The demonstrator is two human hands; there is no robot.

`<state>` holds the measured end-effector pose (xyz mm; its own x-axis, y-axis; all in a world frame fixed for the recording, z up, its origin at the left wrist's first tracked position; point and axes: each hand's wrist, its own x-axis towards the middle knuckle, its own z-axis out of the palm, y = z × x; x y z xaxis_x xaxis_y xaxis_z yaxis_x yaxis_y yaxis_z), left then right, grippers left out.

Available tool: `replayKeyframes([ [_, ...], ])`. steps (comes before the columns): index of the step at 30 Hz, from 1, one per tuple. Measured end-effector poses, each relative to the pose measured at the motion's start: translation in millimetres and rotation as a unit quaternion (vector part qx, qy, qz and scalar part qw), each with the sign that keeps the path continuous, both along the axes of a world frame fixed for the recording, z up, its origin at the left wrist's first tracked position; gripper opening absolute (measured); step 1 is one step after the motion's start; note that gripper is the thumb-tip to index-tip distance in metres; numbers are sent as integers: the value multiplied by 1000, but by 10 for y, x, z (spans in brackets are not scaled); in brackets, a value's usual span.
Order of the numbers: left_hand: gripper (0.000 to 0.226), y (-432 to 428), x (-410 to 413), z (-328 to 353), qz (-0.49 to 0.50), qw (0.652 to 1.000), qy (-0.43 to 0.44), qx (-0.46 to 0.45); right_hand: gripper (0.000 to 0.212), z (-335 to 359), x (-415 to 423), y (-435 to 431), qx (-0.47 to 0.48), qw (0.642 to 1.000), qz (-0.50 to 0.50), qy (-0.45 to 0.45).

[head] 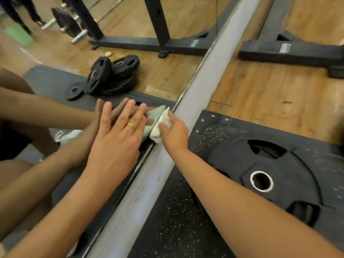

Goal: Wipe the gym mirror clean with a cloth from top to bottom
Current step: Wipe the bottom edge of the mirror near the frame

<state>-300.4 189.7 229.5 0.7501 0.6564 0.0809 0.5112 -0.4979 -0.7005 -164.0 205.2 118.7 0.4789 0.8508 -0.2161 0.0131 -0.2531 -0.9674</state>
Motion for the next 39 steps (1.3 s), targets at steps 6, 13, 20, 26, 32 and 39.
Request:
replayKeyframes([
  [6,69,38,25,-116,-3,997,10,75,53,-93,151,368,172,980,-88,39],
  [13,71,-59,140,-10,48,998,4,38,51,-350,300,243,64,998,1,-4],
  [20,63,87,498,-141,19,998,-4,56,50,-124,497,472,166,983,-24,73],
  [26,66,301,517,-325,39,995,28,84,50,-336,394,373,132,991,19,26],
  [32,58,368,475,-439,17,993,7,118,50,-420,755,463,154,988,18,4],
  [39,56,402,444,-463,-6,993,-17,118,47,-328,695,687,185,982,-20,-12],
])
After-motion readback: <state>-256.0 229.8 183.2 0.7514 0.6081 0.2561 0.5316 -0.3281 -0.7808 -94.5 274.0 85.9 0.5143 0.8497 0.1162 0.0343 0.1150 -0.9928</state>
